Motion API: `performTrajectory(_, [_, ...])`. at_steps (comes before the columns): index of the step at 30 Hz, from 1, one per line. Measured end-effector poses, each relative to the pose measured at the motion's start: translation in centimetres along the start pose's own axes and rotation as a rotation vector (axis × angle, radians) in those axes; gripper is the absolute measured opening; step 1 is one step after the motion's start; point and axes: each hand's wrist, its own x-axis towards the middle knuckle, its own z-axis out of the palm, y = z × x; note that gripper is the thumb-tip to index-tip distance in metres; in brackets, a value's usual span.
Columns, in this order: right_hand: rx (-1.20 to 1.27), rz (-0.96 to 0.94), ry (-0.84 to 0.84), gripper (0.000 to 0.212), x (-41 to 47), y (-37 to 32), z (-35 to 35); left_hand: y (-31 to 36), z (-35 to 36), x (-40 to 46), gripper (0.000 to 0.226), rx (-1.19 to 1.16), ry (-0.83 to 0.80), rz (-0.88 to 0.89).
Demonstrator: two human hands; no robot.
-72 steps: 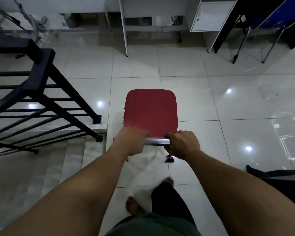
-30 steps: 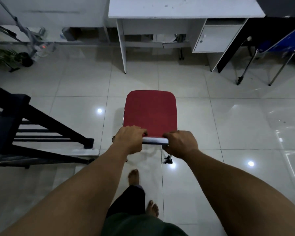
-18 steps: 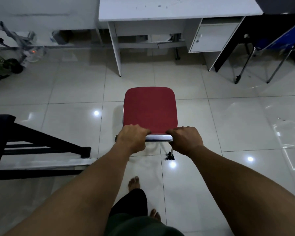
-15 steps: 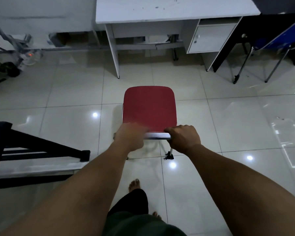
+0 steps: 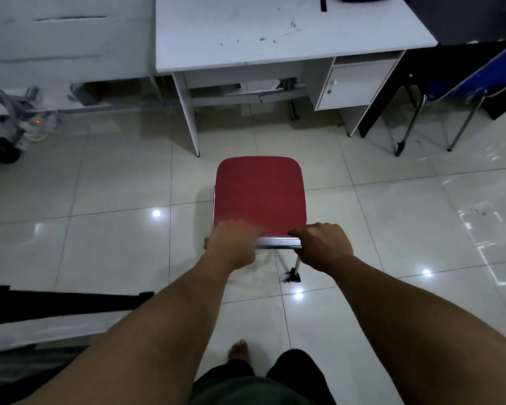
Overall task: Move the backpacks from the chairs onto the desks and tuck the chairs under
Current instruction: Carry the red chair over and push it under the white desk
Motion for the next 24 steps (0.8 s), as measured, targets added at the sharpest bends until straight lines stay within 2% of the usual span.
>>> performTrajectory(11, [0.008,-0.030,0.016,0.024,9.4,5.6,-1.3,-2.9,-2.9,9.9,0.038,0.008,-0.001,-0.016])
performTrajectory(24, [0.045,-0.157,0.016,0.026,22.3,14.7,-3.6,-5.2,-6.7,22.9,0.038,-0.079,0.018,-0.179])
